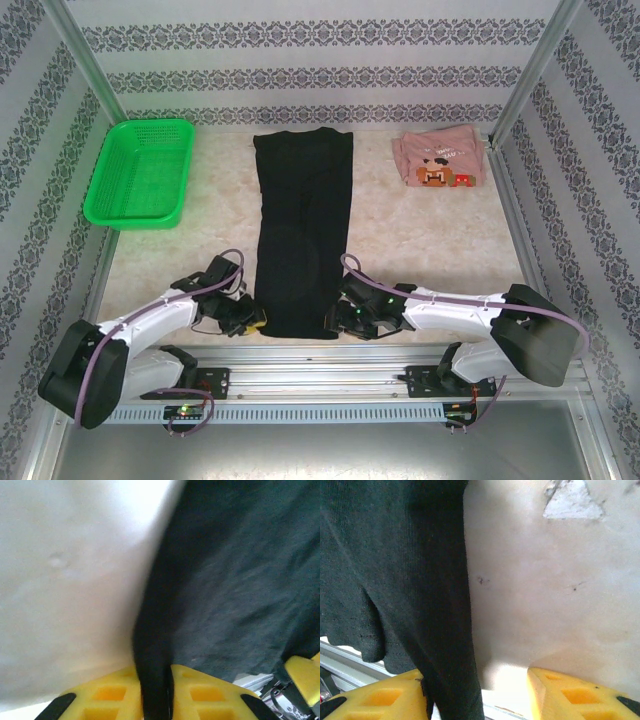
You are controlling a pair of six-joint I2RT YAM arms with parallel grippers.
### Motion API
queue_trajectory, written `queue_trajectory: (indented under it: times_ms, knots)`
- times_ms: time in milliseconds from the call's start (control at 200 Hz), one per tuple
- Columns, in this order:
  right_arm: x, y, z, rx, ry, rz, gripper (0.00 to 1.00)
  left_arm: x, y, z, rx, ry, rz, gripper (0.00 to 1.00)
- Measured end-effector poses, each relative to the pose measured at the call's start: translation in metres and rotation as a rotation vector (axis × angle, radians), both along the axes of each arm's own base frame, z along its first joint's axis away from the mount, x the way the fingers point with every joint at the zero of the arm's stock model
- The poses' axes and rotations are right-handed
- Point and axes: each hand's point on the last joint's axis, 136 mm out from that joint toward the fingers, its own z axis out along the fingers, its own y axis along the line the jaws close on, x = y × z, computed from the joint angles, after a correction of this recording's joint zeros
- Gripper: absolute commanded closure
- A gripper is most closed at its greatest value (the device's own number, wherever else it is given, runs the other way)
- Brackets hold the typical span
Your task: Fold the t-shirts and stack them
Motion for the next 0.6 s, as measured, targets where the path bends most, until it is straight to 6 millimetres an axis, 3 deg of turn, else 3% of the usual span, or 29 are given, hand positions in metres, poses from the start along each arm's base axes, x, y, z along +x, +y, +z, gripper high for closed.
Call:
queue_trajectory:
  times_ms: [135, 600]
  knots:
    - [-0.001, 0.000, -0.001, -0.025, 0.003, 0.004, 0.51, 0.015, -0.005, 0.007, -0.008, -0.045, -0.004, 1.00]
    - [-0.001, -0.002, -0.005, -0.136, 0.033, 0.013, 0.62, 0.021, -0.008, 0.022, -0.035, -0.119, -0.013, 1.00]
